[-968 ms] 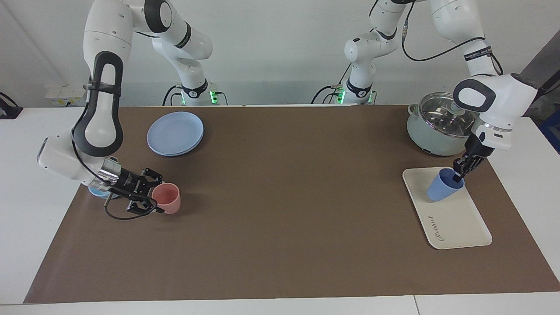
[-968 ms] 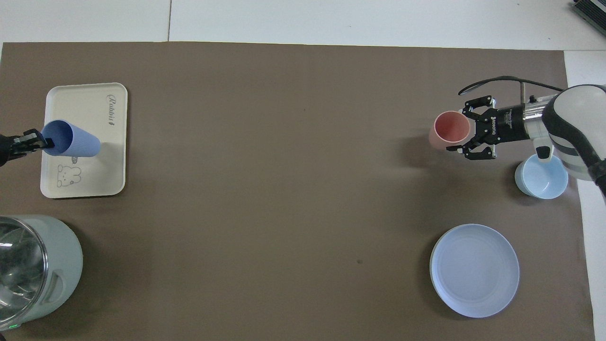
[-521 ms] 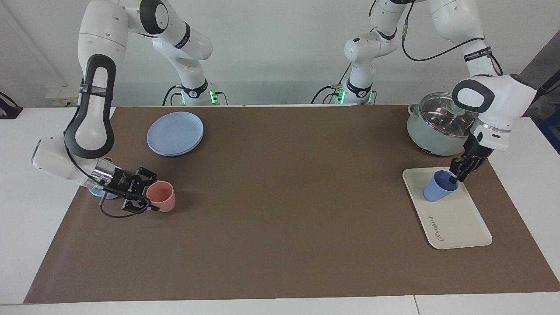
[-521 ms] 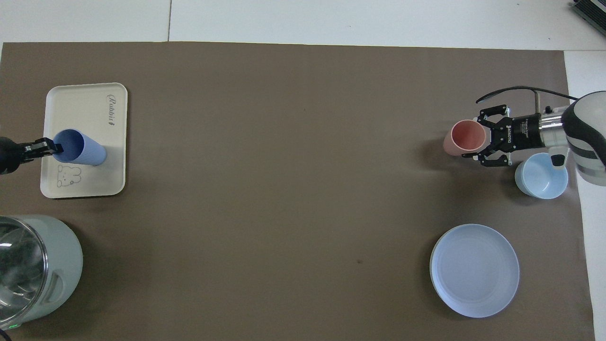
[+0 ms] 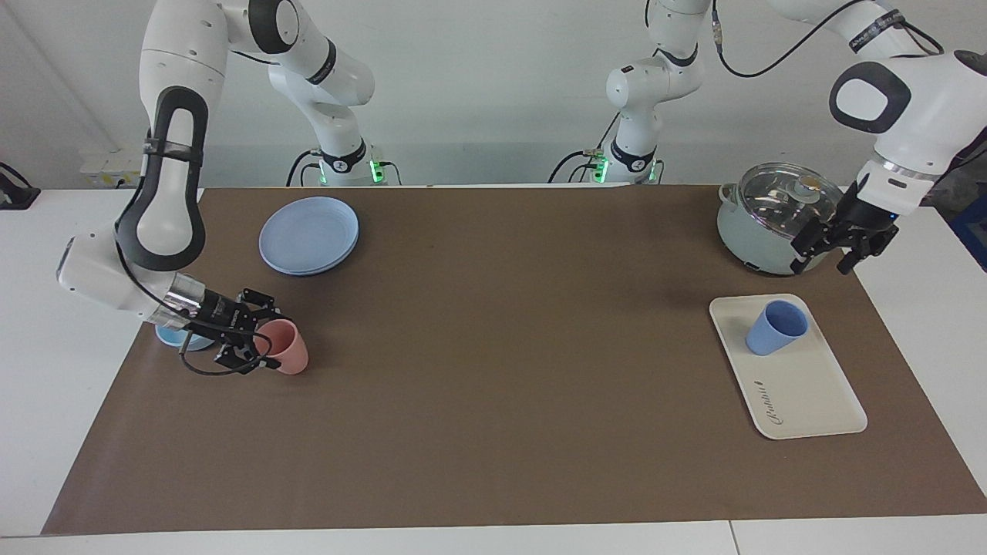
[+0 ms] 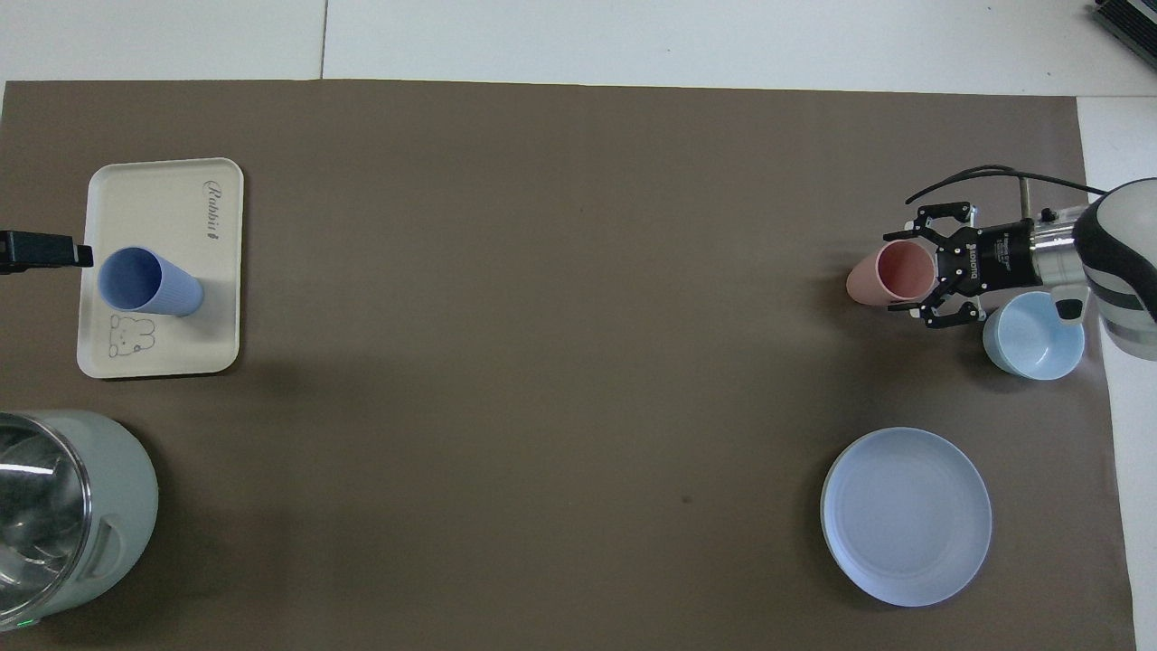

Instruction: Place cup on tray

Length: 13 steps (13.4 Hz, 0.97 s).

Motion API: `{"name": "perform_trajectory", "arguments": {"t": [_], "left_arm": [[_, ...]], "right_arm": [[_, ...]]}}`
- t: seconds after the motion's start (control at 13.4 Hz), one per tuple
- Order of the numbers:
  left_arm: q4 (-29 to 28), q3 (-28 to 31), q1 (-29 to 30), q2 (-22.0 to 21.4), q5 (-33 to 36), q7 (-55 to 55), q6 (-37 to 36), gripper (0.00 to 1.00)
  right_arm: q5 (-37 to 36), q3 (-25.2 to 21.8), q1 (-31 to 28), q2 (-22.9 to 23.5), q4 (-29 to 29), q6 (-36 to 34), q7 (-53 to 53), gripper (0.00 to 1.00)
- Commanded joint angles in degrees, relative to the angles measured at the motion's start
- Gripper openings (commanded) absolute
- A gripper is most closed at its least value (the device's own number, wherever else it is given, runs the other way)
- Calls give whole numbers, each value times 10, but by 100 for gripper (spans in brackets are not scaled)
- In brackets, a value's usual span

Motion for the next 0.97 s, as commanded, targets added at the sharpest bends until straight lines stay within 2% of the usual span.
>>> {"name": "perform_trajectory", "arguments": {"t": [0.0, 0.37, 0.52, 0.6, 0.74, 0.89], "left_arm": [[-21, 5, -43, -37, 38, -9, -53, 100], [0, 2, -98, -54, 80, -45, -129, 100], [85, -5, -114, -42, 110, -47, -219, 100], [124, -5, -113, -22, 104, -47, -238, 100], [134, -5, -112, -14, 103, -47, -238, 100], [131, -5, -111, -15, 103, -48, -236, 100]], "right_arm": [[-50, 1, -5, -19, -20, 45, -44, 99], [-158, 1, -10, -45, -18, 71, -167, 99], [-232, 2, -1, -76, -19, 59, -224, 99], [-260, 4, -1, -88, -20, 44, -236, 99], [-296, 6, 19, -118, -18, -18, -310, 99], [-305, 6, 25, -142, -20, -32, -364, 99]]}}
